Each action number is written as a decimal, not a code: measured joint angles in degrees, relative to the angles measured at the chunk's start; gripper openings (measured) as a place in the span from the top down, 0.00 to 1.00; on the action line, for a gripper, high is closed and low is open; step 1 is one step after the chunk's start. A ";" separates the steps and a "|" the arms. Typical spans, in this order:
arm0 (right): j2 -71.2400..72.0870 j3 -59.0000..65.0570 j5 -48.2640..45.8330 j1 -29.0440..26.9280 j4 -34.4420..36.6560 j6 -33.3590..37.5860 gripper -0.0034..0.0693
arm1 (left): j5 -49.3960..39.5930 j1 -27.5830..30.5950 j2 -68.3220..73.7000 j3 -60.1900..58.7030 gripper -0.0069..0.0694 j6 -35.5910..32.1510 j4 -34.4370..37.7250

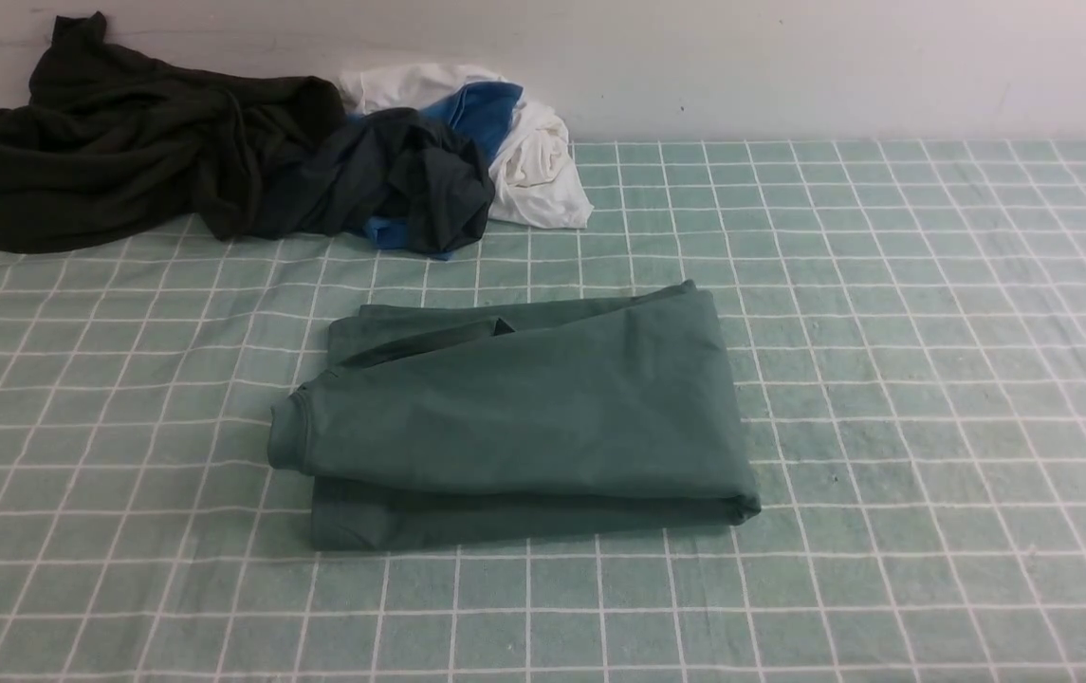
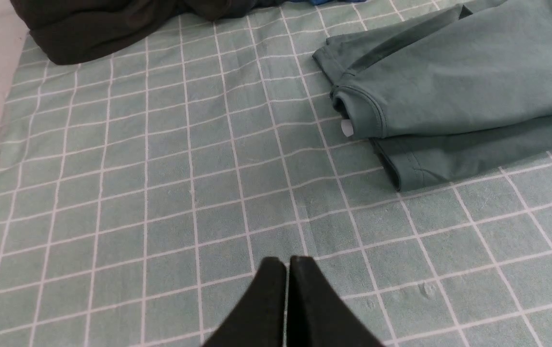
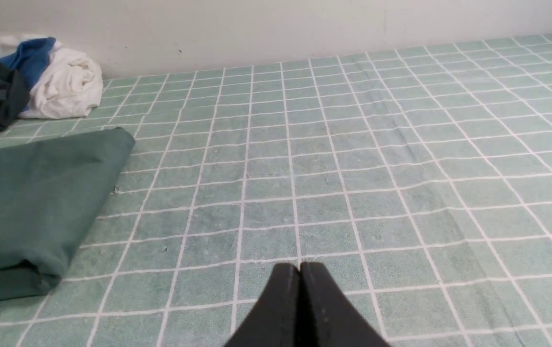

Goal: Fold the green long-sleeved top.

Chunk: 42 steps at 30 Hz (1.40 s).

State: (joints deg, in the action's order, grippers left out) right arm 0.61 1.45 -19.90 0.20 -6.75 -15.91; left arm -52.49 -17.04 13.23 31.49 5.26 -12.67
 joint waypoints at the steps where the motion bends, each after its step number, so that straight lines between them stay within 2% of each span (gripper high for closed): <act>1: 0.00 0.00 0.00 0.11 0.00 0.00 0.97 | 0.00 0.00 0.00 0.00 0.91 0.00 0.00; 33: 0.00 -0.04 -0.12 0.30 0.21 0.11 0.97 | 0.49 0.00 0.00 -0.45 0.91 0.00 -0.38; 38: 0.00 -0.04 -0.12 0.30 0.21 0.16 0.97 | 13.11 1.21 0.00 -5.43 0.91 -0.21 3.75; 41: 0.00 -0.04 -0.12 0.30 0.21 0.16 0.97 | 29.14 5.32 -0.25 -13.17 0.91 -2.76 8.66; 42: 0.00 -0.04 -0.12 0.30 0.21 0.16 0.97 | 32.05 6.37 -0.72 -15.12 0.91 -3.83 9.59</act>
State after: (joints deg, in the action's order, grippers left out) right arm 0.61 1.41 -20.02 0.49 -6.54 -15.74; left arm -20.44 -10.66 12.51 16.37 1.43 -3.08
